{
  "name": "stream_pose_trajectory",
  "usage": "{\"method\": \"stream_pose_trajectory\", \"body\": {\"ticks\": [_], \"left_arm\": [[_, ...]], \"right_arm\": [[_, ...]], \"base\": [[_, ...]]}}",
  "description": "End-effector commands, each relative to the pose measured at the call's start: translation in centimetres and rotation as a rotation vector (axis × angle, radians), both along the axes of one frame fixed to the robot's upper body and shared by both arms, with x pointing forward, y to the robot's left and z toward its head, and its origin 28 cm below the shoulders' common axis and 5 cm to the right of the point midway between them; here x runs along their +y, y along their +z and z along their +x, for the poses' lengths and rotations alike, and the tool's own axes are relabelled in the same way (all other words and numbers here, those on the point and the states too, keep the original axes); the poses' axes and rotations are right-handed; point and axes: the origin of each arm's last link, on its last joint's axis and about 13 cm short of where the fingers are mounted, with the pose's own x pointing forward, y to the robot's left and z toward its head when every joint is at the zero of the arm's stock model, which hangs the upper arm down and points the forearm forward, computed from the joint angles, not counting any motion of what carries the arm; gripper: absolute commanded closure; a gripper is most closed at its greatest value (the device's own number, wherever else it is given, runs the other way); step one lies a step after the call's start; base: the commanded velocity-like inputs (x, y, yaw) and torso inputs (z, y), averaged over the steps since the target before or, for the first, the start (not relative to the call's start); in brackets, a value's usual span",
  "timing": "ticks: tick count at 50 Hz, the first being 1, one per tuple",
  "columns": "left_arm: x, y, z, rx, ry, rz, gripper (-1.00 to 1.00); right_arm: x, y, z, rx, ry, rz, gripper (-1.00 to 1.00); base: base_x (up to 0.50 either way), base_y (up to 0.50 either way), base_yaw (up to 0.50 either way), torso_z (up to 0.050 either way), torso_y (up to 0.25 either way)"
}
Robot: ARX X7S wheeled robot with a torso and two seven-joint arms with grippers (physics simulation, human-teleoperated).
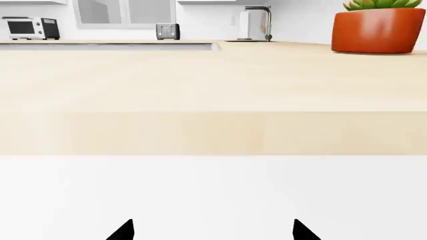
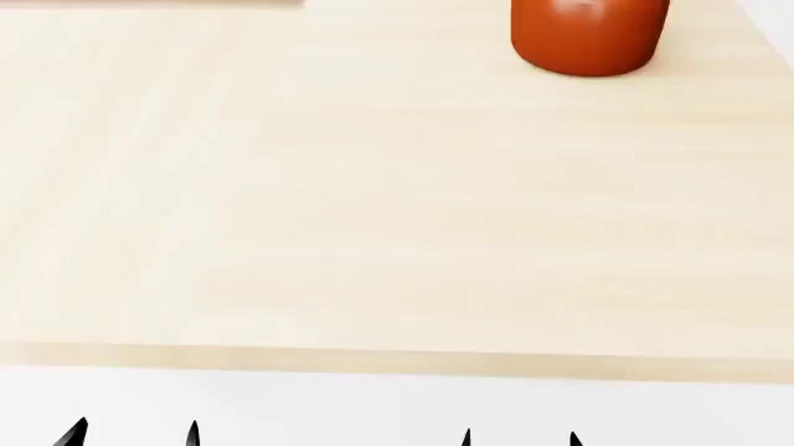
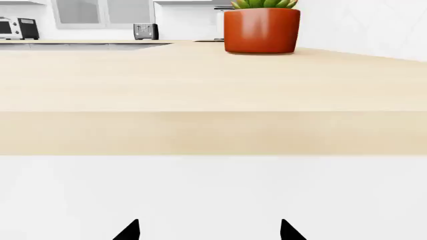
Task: Place the cup inside the bowl on the dining table and move the bowl to any counter.
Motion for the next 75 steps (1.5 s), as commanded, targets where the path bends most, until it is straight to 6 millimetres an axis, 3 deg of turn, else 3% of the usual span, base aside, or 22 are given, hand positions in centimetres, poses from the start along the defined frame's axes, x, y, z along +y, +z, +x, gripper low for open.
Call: {"method": "stream_pose_trajectory", "body": {"ticks": [1, 14, 42, 75], "left_arm": [[-0.01, -0.05, 0.05, 0.007, 0.006, -0.006, -1.00], [0.03, -0.24, 0.04, 0.018, 0.005, 0.012, -1.00], [-0.15, -0.38, 0.18, 0.033, 0.003, 0.021, -1.00], [-0.09, -0.42, 0.07, 0.034, 0.000, 0.032, -1.00]], "right_arm": [[0.06, -0.17, -0.01, 0.011, 0.001, -0.013, -1.00], [0.09, -0.50, -0.12, 0.055, 0.017, -0.051, -1.00], [0.16, -0.48, -0.03, 0.060, 0.017, -0.034, -1.00], [0.24, -0.41, -0.09, 0.047, 0.037, -0.060, -1.00]], "base": [[0.00, 0.00, 0.00, 0.000, 0.000], [0.00, 0.00, 0.00, 0.000, 0.000], [-0.50, 0.04, 0.00, 0.000, 0.000], [-0.19, 0.48, 0.00, 0.000, 0.000]]}}
